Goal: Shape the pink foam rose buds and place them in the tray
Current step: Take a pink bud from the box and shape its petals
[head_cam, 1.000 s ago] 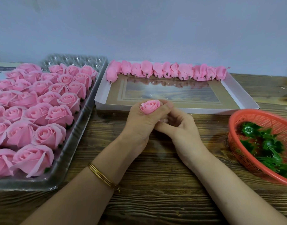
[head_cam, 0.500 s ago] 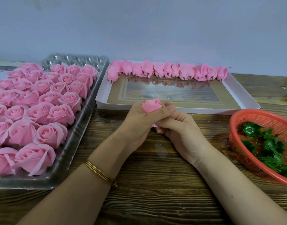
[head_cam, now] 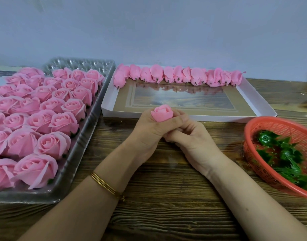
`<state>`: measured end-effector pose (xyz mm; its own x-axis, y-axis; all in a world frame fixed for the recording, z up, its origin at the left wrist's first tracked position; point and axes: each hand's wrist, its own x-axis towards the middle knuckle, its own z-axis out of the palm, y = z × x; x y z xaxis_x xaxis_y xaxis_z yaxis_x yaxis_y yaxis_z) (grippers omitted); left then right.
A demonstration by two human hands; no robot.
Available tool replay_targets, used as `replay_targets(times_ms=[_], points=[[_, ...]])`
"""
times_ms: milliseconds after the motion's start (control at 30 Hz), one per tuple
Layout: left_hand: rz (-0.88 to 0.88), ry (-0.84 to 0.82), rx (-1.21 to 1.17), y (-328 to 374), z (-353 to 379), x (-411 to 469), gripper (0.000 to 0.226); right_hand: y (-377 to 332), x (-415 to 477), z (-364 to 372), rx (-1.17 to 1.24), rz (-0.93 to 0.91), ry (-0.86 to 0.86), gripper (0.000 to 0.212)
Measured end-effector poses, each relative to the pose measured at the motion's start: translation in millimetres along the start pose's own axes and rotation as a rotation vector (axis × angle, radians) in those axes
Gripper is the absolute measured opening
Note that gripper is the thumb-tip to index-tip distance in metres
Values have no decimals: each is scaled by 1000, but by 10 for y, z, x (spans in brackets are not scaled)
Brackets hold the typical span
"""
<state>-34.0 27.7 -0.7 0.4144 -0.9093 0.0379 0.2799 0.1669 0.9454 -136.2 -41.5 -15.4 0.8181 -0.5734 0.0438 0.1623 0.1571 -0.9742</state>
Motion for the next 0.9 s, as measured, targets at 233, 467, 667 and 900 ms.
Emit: replay_targets(times_ms=[233,467,667,900], points=[[7,38,48,-11,5,-11,28,1,28,-43,-1,72,12,22],[165,201,271,-61,8,23,12,-48,35,-39,124,54,179,28],[306,201,444,-83,21,20,32,-55,36,-63,55,-9,351,19],[269,115,511,-144,15,26,32,-47,11,9,23,-2,296,45]])
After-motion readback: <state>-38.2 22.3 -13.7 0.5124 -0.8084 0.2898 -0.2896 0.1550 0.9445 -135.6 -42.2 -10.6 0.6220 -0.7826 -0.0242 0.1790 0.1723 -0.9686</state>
